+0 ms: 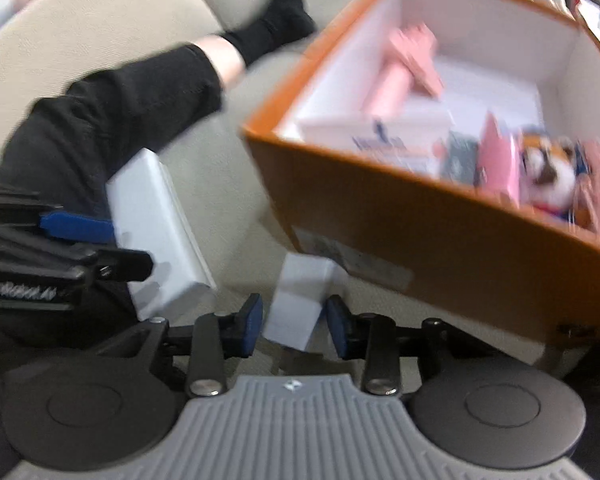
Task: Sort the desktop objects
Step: 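Grasp the small white charger with the right tool and lift it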
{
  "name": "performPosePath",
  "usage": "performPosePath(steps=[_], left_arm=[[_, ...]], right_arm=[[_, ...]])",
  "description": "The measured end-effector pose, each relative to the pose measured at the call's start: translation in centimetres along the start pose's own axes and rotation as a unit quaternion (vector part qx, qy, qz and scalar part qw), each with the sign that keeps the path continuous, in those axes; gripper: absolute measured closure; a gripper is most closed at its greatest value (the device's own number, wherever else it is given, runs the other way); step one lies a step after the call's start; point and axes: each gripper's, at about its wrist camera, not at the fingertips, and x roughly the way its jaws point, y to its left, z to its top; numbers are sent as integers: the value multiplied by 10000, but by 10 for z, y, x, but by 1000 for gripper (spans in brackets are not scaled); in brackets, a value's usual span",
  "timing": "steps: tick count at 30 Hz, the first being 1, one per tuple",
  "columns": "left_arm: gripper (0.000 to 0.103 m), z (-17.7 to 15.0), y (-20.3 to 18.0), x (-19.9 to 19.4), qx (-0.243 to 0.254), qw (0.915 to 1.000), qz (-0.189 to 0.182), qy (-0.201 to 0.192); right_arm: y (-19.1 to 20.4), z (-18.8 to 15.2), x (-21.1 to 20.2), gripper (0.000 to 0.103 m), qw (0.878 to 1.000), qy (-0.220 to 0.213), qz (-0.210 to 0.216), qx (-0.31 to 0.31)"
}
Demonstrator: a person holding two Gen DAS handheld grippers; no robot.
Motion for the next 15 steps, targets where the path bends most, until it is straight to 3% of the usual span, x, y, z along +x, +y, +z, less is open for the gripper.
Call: performPosePath(steps=[1,3,7,11,15], left_arm=[[45,0,3,-4,-70,9999,-40,-70],[45,2,10,-11,-200,9996,-60,-172],[45,5,22,-22,-331,9989,71,-327],[45,3,32,-27,-511,9978,59,-420],[45,3,38,-26,-647,9969,-78,-443]], right_arm=[[4,1,-5,56,9998,-121,76,-154],[18,3,-10,55,9970,-271,332,-638],[43,3,7,54,9794,71,1202,-1620],[52,9,26,35,9702,289,1283,-2036],[55,10,44,32,9642,632,1282,-2235]])
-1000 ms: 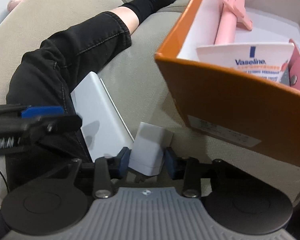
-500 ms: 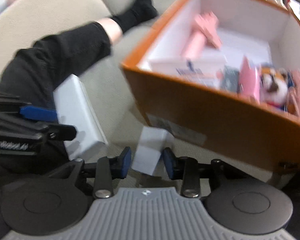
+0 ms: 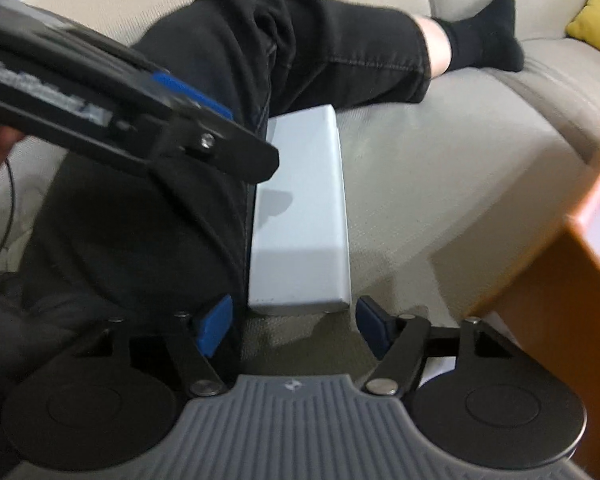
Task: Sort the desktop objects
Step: 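Grasp the small white charger with the right tool and lift it, then grasp the white power bank with the left tool while the right tool holds the charger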
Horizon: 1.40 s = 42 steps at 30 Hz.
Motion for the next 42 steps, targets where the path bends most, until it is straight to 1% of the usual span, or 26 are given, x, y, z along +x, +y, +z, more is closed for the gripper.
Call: performPosePath(steps=[1,2,3,4,7,9,10,12,14,15,16,17,19,21,24,26,27,29,33,37,39,42], left_arm=[[45,0,0,1,-13,10000,-2,-8],[45,1,1,2,-16,10000,-3,-12],[45,1,1,3,-18,10000,-17,-15],[45,1,1,3,-17,10000,-39,-11],[45,0,3,8,-61,10000,-66,19],[45,-1,4,9,-57,9999,-83,14],[45,0,3,10,-17,10000,-87,15],[45,-3,1,8,184,9998,-74,-11],[45,-3,-4,9,505,9987,31,-18],[45,-3,-6,8,643,9979,54,-11],[45,-3,-6,9,714,9974,15,42],[45,-2,-4,10,677,9976,-32,103],[45,0,-2,11,513,9984,-115,212],[45,2,-4,14,323,9990,-148,272],[45,6,-6,23,-179,9985,-280,434],[43,7,-7,30,-503,9956,-542,578],[43,7,-7,34,-623,9942,-605,637],[42,5,-9,40,-749,9934,-495,720],[42,8,-9,46,-1017,9912,-325,780],[41,10,-14,59,-1123,9889,-215,951],[41,10,-16,65,-1172,9877,-221,1012],[41,10,-17,72,-1335,9857,-179,1008]], right_arm=[[0,2,6,32,10000,73,-55,-28],[-1,3,11,30,9998,125,-165,-40],[-1,5,15,30,9997,137,-200,-34],[0,8,17,38,9996,114,-252,-64],[7,8,15,38,9977,8,-642,-193],[7,7,11,40,9950,-90,-977,-181],[8,6,9,40,9948,-120,-1004,-140],[10,4,8,39,9931,-133,-1165,-43],[10,0,7,39,9903,-122,-1385,32],[7,-1,5,39,9896,-111,-1426,129],[4,-2,3,39,9900,-97,-1392,213],[0,-4,-1,39,9911,-101,-1287,314],[-9,-7,-8,39,9927,-130,-1046,584],[-14,-10,-18,38,9921,-214,-940,801],[-7,-18,-35,38,9890,-409,-1054,956],[-10,-21,-42,38,9861,-488,-1146,1103],[-11,-24,-46,38,9841,-490,-1215,1203],[-18,-31,-52,38,9789,-461,-1340,1472],[-30,-43,-57,39,9688,-528,-1268,2064],[-35,-48,-56,39,9655,-485,-1170,2276],[-39,-49,-53,39,9639,-493,-1122,2365],[-45,-51,-48,41,9616,-535,-924,2528]])
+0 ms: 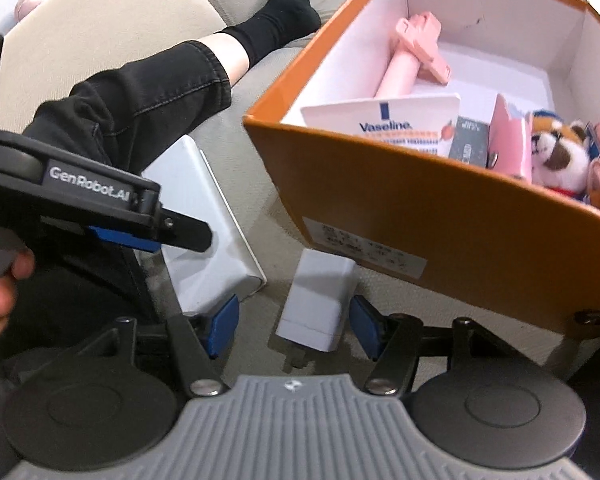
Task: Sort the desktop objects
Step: 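Grasp the white power bank with the left tool while the right tool holds the charger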
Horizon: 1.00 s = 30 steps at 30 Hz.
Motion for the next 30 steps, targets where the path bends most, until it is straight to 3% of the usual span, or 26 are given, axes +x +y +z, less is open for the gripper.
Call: performPosePath(steps=[3,5,8,11,20,26,30], left_arm=[[41,5,-2,2,-66,9998,-83,-141],[41,10,-8,1,266,9993,25,-278],[41,20,-15,5,723,9967,168,-321],[42,27,-18,4,797,9965,139,-212],[37,21,8,-12,-519,9985,71,142],[37,18,9,0,-1300,9908,307,217],[37,17,5,5,-1531,9861,623,187]], right_arm=[[-5,1,4,50,9999,-19,105,111],[-9,2,7,62,9995,14,236,202],[-10,2,16,62,9984,192,432,305],[-6,1,17,59,9987,203,423,215],[-2,-1,18,54,9987,237,443,66],[-11,0,14,54,9975,137,649,242],[-16,-2,13,53,9960,103,835,303]])
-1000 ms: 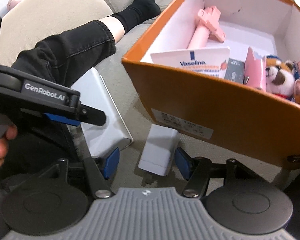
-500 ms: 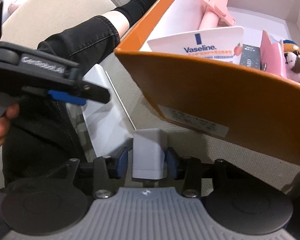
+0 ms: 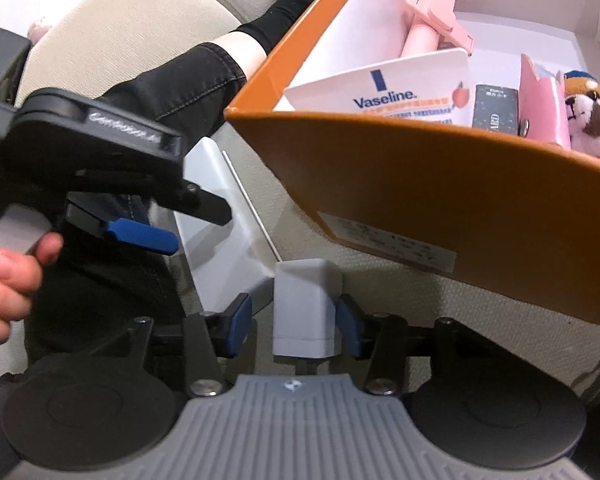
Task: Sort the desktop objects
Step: 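Grasp the white power bank with the left tool while the right tool holds the charger, then lift the power bank with the left tool while the right tool carries the charger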
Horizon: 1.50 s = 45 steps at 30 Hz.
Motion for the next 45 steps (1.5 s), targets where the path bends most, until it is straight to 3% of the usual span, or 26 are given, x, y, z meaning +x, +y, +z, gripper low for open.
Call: performPosePath(steps=[7,16,18,20,22,25,27,29,31,38,45], left_arm=[[15,-1,-12,9,-343,9988,303,-162],[14,-3,-17,19,-107,9977,675,-3],[16,-3,-17,20,10,9978,656,0],[26,-3,-15,20,138,9980,622,-24],[27,-2,-11,17,245,9987,453,-50],[27,-4,-9,14,671,9972,268,-187],[27,-7,-12,14,1205,9919,345,-184],[27,-9,-20,15,1989,9787,490,-123],[27,-9,-22,15,2389,9693,575,-120],[27,-6,-5,10,2299,9727,288,-115],[28,-9,21,-6,2174,9749,-241,-406]], right_arm=[[-14,-1,-2,51,9993,-21,309,209],[-14,1,5,50,9994,86,265,198],[-9,2,7,50,9997,125,195,127],[-6,2,9,52,9998,164,110,68],[-6,2,9,61,9998,183,-23,60],[-7,-4,3,62,9997,217,-106,104],[-6,-5,0,62,9994,236,-224,70],[-6,-4,0,61,9992,256,-286,63],[-9,-7,-2,61,9991,268,-317,55],[-8,0,1,62,9989,239,-398,53],[-17,2,-13,63,9990,203,-399,88]])
